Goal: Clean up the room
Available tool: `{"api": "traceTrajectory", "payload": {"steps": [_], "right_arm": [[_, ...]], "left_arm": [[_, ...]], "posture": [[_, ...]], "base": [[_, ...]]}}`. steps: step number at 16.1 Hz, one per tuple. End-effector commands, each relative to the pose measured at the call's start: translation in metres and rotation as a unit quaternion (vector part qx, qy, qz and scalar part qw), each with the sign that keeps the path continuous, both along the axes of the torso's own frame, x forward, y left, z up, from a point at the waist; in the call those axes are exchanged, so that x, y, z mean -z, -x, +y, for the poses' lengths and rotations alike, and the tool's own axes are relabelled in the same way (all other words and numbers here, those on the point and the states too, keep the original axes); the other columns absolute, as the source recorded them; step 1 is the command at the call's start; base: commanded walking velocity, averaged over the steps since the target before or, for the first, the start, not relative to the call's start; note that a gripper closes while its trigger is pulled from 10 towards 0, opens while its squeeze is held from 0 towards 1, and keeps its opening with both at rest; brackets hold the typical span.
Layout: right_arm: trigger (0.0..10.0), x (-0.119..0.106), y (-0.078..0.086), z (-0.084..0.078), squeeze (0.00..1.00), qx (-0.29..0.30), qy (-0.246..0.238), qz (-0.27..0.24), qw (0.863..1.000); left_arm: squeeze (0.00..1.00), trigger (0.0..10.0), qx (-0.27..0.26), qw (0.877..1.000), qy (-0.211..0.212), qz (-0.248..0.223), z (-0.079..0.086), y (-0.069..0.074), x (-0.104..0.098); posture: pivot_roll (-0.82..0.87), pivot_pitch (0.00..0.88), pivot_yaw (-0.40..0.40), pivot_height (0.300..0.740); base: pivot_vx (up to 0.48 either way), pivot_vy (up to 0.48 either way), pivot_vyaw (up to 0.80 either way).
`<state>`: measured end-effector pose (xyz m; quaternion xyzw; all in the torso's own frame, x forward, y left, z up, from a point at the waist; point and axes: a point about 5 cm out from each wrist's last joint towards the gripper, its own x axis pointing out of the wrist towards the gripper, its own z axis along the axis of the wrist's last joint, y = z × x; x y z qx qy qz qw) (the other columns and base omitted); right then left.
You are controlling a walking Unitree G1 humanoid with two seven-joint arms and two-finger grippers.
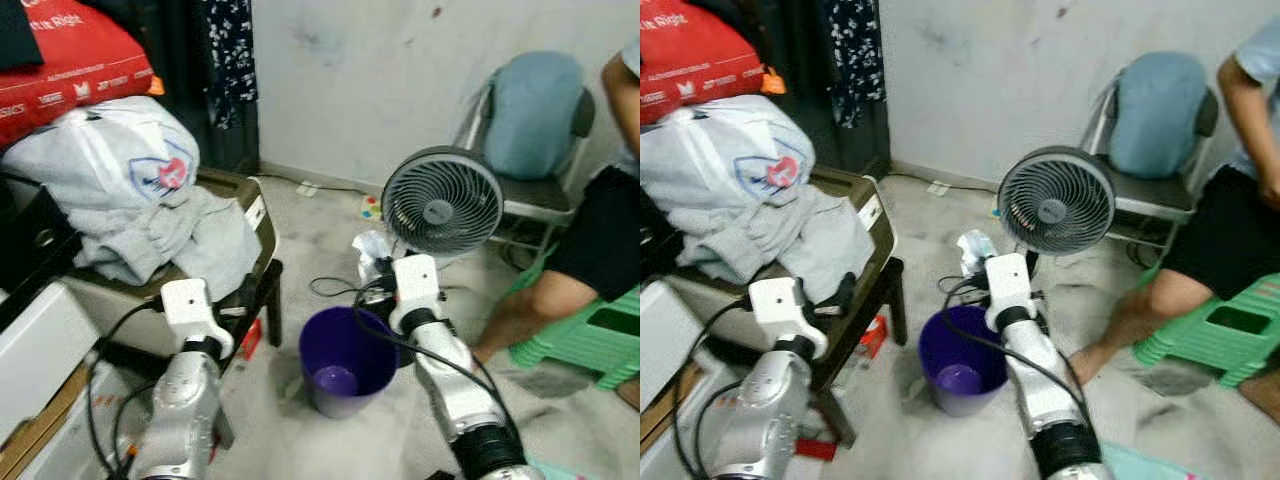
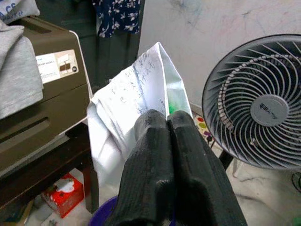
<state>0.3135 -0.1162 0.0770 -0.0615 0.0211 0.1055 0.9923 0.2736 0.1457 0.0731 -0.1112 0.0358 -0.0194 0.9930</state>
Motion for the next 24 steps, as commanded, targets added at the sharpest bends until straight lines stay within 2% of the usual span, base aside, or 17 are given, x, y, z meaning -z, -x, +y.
{"api": "traceTrajectory", "payload": {"steps": [1, 5, 13, 24], "right_arm": [[10.0, 0.0003, -0.0008, -0.0024, 0.00, 0.005, -0.002, 0.003, 1.000], [10.0, 0.0007, -0.0006, -0.0026, 0.00, 0.006, -0.003, 0.004, 1.000], [10.0, 0.0012, -0.0005, -0.0025, 0.00, 0.006, -0.003, 0.005, 1.000], [10.0, 0.0015, -0.0012, -0.0024, 0.00, 0.005, -0.002, 0.006, 1.000]], "left_arm": [[0.00, 10.0, 0.012, 1.000, 0.000, -0.010, -0.0040, -0.0010, -0.0038], [0.00, 10.0, 0.006, 1.000, 0.019, -0.008, -0.0041, -0.0008, -0.0039], [0.00, 10.0, 0.043, 0.999, 0.011, -0.027, -0.0088, 0.0005, -0.0078], [0.00, 10.0, 0.050, 0.998, 0.011, -0.030, -0.0090, 0.0008, -0.0080]], "posture": [[-0.06, 0.000, -0.025, 0.740], [-0.06, 0.000, -0.023, 0.740], [-0.06, 0.000, -0.023, 0.740], [-0.06, 0.000, -0.023, 0.740]], "base": [[0.000, 0.000, 0.00], [0.000, 0.000, 0.00], [0.000, 0.000, 0.00], [0.358, 0.000, 0.00]]}}
